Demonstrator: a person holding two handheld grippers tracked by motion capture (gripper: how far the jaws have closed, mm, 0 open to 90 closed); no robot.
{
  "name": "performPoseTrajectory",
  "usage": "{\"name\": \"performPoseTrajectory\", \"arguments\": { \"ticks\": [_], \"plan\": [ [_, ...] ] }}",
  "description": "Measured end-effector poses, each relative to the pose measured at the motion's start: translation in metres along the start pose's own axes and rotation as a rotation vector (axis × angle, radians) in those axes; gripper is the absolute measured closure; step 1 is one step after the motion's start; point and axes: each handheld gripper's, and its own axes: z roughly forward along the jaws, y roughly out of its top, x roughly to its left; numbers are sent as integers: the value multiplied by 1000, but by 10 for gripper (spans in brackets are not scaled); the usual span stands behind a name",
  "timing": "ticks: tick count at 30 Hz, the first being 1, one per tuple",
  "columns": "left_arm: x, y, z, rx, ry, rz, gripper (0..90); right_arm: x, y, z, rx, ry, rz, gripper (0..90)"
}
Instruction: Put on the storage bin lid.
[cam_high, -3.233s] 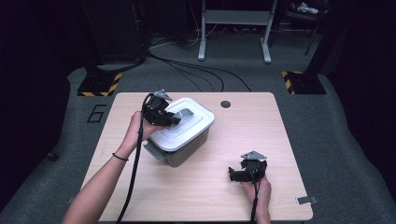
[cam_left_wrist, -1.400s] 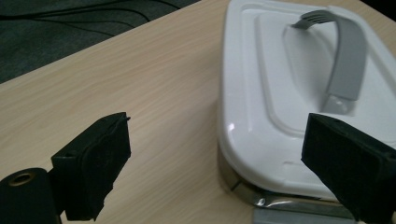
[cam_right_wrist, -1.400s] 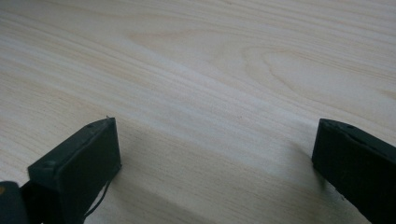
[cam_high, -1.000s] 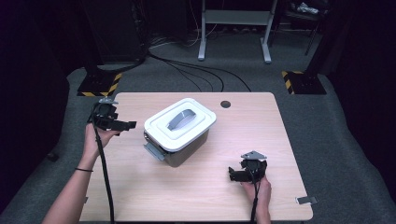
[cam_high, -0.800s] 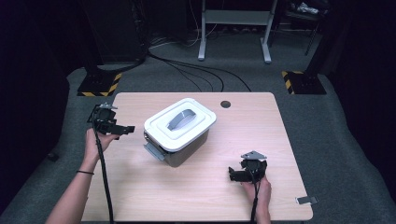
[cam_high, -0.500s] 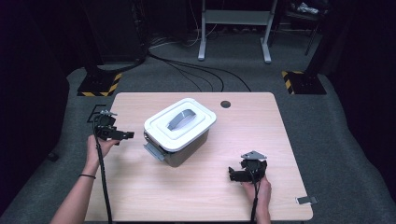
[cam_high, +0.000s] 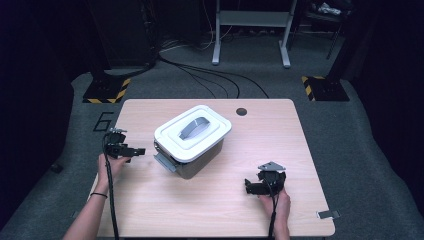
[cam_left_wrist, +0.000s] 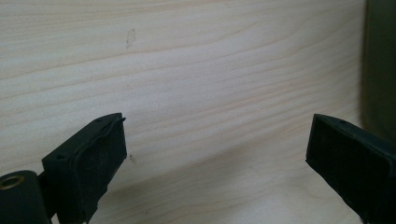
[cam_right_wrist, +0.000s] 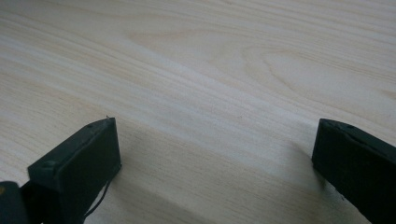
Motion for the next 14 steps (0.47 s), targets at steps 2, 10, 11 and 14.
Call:
{"name": "performPoseTrajectory", "arguments": {
  "ticks": [2,10,11,14],
  "plan": [
    [1,-4,4,2,1,-1,51,0,0,0,0,0,0,2],
    [-1,-16,12,-103,24,8,45,0,0,0,0,0,0,2],
    [-1,-16,12,-103,24,8,44,0,0,0,0,0,0,2],
    [-1,-20,13,-126,27,6,44,0,0,0,0,0,0,2]
  ]
}}
